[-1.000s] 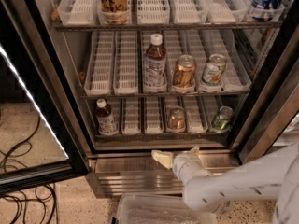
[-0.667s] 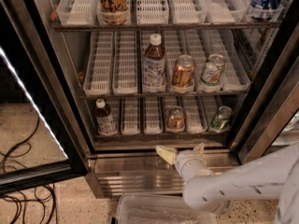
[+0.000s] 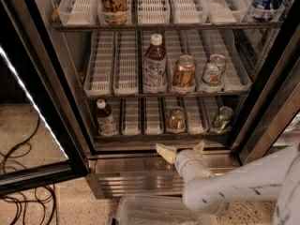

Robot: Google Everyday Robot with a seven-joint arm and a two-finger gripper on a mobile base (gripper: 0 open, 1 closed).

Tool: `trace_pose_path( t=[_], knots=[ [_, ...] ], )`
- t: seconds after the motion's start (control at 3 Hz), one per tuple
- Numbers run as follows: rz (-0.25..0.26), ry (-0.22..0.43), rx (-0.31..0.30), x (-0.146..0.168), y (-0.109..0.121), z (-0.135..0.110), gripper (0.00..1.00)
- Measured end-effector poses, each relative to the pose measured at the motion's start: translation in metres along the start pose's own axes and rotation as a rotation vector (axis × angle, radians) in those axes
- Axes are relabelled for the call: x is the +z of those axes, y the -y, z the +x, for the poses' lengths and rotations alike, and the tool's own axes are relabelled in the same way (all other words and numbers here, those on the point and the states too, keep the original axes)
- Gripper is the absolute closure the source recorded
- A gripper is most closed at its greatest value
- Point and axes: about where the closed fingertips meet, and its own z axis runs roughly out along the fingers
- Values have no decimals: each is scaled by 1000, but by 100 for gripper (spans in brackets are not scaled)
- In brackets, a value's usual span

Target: Pick orange can from bottom shelf of fridge

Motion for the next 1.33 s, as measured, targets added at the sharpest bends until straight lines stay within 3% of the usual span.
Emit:
trace_pose_path(
  t=[0.67,1.33],
  knots=[
    [8,201,-10,23,0,-29,0],
    [2,340,-74,46,-13,-53,0]
  ],
)
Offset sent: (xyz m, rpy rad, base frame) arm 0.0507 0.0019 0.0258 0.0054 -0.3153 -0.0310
